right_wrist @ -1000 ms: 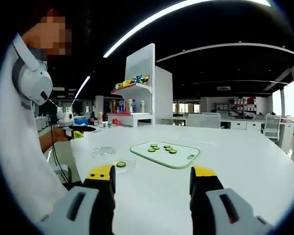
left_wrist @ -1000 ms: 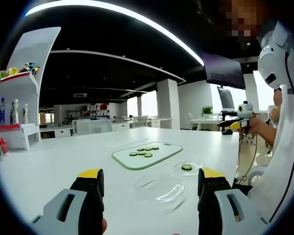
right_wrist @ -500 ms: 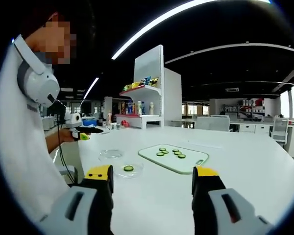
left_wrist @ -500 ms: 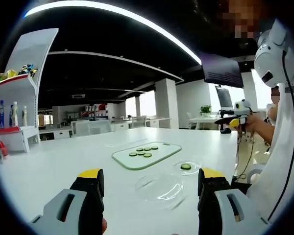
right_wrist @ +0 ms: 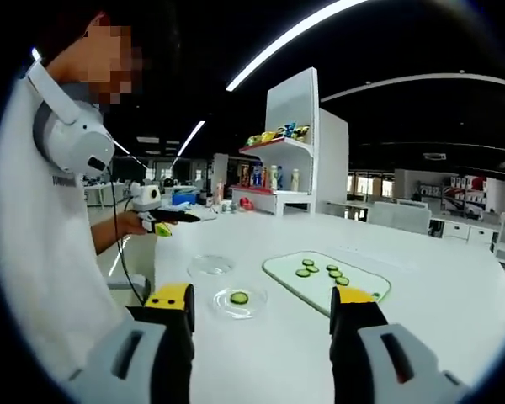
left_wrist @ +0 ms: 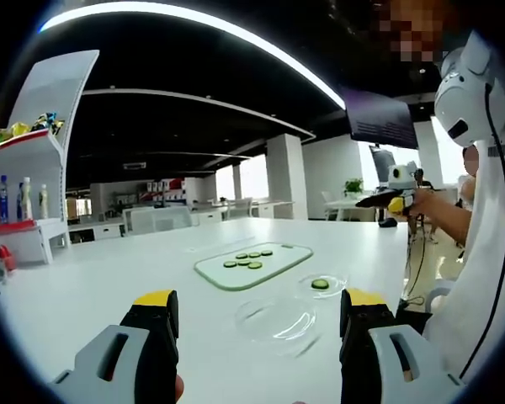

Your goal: Open the petri dish lid, add cucumber slices into the petri dish, and close the lid

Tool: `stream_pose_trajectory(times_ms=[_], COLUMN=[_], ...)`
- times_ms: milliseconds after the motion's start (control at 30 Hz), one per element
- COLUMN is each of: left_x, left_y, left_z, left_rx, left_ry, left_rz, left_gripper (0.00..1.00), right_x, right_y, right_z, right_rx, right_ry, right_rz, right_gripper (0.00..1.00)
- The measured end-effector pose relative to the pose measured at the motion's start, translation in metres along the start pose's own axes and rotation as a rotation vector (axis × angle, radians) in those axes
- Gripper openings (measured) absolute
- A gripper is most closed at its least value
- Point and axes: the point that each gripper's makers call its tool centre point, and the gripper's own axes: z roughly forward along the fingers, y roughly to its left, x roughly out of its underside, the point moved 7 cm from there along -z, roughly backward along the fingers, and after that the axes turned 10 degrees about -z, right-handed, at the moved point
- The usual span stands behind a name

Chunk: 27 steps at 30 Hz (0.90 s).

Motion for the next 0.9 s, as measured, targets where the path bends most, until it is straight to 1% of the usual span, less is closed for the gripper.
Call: stream_pose_trajectory(times_ms=[133,367,467,567,733,900], left_x=[0.002,0.005,0.007,0.011,0.014,0.015], left_y=[0.0,-0.001,0.0,0.002,0.003,0.004], left_z=[-0.001,-0.003,-0.003,-0.002,-0.002,0.0], left_rx=[-0.001,0.02,0.022,0.011,0.017,0.018], left_ry=[0.012,0.042,0.065,0.094,0.114,0.124], left_rz=[0.008,0.02,0.026,0.043,0.041,0.047], left_gripper=[0.79,0.79,0.79,0.79,0.79,0.79], right_x=[-0.009,-0.016,-0.016,-0.015,-0.011,-0.013], right_y=[-0.001,0.001,0.003,0.005,0.005,0.008], right_z=[0.017,0.046,0.06,0.071,0.084,0.098], right_rx=[-0.065,-0.168,-0.221,-0.258,-0.301,-0.362], right_ry=[0.0,0.036,0.073,0.089,0.119,0.14], right_rz=[-0.017,-0.066,-0.089,-0.098,-0.113,-0.131], right_gripper=[0.64,0.64,0.64,0.64,0.65,0.65])
